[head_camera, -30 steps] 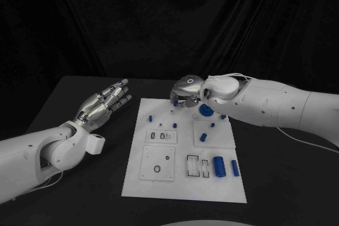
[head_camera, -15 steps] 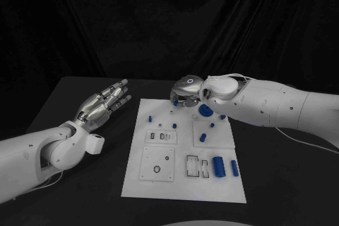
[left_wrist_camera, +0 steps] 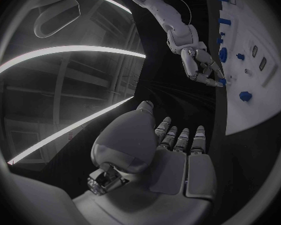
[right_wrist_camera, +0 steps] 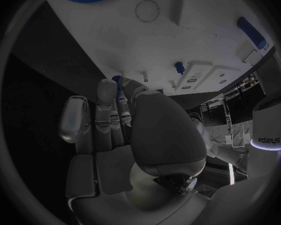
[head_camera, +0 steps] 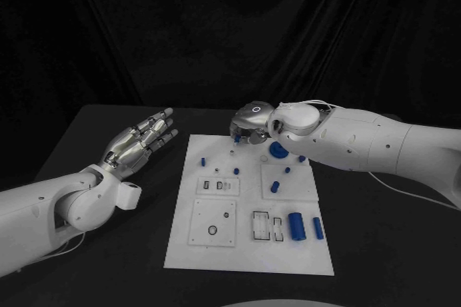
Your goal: Assemble the parts on the task board
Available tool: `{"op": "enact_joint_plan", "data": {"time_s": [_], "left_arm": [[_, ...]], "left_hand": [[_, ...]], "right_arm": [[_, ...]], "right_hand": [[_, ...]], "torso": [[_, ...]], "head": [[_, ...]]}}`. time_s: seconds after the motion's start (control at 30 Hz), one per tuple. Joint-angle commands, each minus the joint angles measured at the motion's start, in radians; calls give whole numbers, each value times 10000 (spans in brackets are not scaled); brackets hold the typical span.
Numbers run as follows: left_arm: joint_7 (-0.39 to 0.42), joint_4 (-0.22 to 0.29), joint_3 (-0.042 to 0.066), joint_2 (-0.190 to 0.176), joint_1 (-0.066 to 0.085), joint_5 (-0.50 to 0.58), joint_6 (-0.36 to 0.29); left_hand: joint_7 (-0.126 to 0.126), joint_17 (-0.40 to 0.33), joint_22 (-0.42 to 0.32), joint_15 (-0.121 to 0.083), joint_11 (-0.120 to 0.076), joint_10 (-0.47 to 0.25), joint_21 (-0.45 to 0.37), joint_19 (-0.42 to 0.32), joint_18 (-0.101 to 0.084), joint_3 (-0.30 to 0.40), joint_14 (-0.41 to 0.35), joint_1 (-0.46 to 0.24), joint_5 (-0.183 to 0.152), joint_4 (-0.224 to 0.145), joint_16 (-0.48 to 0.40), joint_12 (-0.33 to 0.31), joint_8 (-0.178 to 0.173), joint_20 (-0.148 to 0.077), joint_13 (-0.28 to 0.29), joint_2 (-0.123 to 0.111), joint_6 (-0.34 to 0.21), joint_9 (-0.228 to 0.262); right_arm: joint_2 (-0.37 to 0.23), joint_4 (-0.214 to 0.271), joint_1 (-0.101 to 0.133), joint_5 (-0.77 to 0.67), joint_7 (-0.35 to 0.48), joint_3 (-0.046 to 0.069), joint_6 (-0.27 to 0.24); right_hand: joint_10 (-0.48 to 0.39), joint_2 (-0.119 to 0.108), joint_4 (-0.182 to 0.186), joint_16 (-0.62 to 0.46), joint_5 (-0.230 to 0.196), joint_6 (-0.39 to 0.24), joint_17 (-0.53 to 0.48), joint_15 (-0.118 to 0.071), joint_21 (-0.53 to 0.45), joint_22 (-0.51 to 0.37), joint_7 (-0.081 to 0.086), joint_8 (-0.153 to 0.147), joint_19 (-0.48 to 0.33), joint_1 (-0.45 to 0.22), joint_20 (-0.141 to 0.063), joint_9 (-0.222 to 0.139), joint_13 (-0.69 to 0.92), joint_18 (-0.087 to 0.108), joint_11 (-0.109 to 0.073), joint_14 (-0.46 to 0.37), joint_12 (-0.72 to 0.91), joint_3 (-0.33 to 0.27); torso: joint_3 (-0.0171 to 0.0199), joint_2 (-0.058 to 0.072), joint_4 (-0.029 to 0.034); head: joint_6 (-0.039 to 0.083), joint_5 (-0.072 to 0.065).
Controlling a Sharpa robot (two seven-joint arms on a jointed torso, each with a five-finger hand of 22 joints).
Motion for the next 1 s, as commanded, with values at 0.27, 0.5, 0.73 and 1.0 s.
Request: {"op": "enact_joint_plan", "data": {"time_s": [0.27, 0.5, 0.73, 1.0], "left_arm": [[874, -29, 9, 34, 11, -4, 219], [824, -65, 9, 53, 10, -4, 263], [791, -96, 8, 72, 9, -4, 295], [762, -134, 8, 102, 7, -4, 329]], "left_hand": [[44, -10, -15, 7, 0, -50, -34, 9, 20, 85, -4, 119, 58, 10, -37, 37, 38, 56, 2, -13, -52, 0], [47, -10, -15, 31, -5, -54, -34, 9, 21, 99, -4, 131, 63, 15, -37, 36, 36, 70, 1, -9, -58, -1], [57, -10, -15, 58, -15, -54, -33, 10, 19, 116, -4, 142, 67, 22, -37, 36, 42, 89, 1, -6, -25, 4], [69, -10, -14, 84, -26, -58, -32, 11, 17, 138, -4, 155, 70, 29, -37, 34, 49, 110, 0, -1, 3, 9]], "right_arm": [[82, -48, -102, -25, -164, -7, 1], [67, -7, -113, -25, -153, -7, 44], [8, 61, -129, -25, -165, -7, 90], [-79, 244, -151, -25, -199, -7, 173]], "right_hand": [[-110, -41, 13, 7, 47, -133, -45, 40, -61, -13, 32, -88, -39, 64, 44, 4, 13, -58, 15, -30, -98, 68], [-109, -55, 26, -13, 19, -173, -74, 44, -75, -21, 37, -116, -53, 39, 49, 2, 18, -54, 15, -49, -103, 74], [-94, -63, 24, -20, 8, -243, -80, 49, -80, -14, 44, -163, -60, 39, 55, -5, 25, -53, 24, -67, -102, 99], [-106, -78, 21, -57, 14, -296, -132, 54, -116, -49, 50, -198, -92, 39, 59, -10, 25, -42, 34, -90, -112, 120]], "torso": [[-1, 1, 21], [-4, -1, 5], [-7, -14, -13], [-5, -26, -17]], "head": [[-65, 0], [-69, 5], [-66, 18], [-69, 19]]}}
